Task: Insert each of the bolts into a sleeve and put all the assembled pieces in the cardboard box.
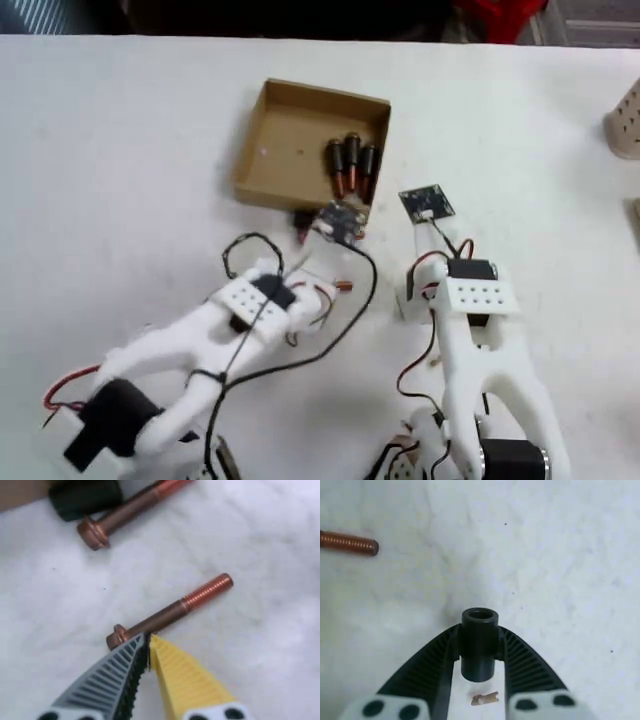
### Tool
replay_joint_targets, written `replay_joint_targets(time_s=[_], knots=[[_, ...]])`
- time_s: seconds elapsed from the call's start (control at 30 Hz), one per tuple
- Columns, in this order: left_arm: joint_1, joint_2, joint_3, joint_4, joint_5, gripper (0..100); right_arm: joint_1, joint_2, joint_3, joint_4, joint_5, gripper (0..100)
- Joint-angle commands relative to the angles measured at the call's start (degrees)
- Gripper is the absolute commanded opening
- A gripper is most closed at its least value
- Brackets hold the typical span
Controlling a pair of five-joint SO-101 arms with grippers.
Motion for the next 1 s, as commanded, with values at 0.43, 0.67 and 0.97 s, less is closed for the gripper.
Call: replay_joint_targets(time_s=[0.43, 0.67, 0.97], knots=[[-13.8, 9.6, -17.8, 3.6, 10.2, 2, 0.3, -1.9, -0.3, -0.8, 0.9, 1.8], [-5.1, -12.9, -7.2, 3.8, 8.3, 2, 0.3, -1.9, 0.1, -0.8, 4.0, 1.8], [-5.5, -9.5, 1.2, -7.9, 12.6, 2, 0.2, -1.9, 0.2, -0.8, 4.1, 1.8]])
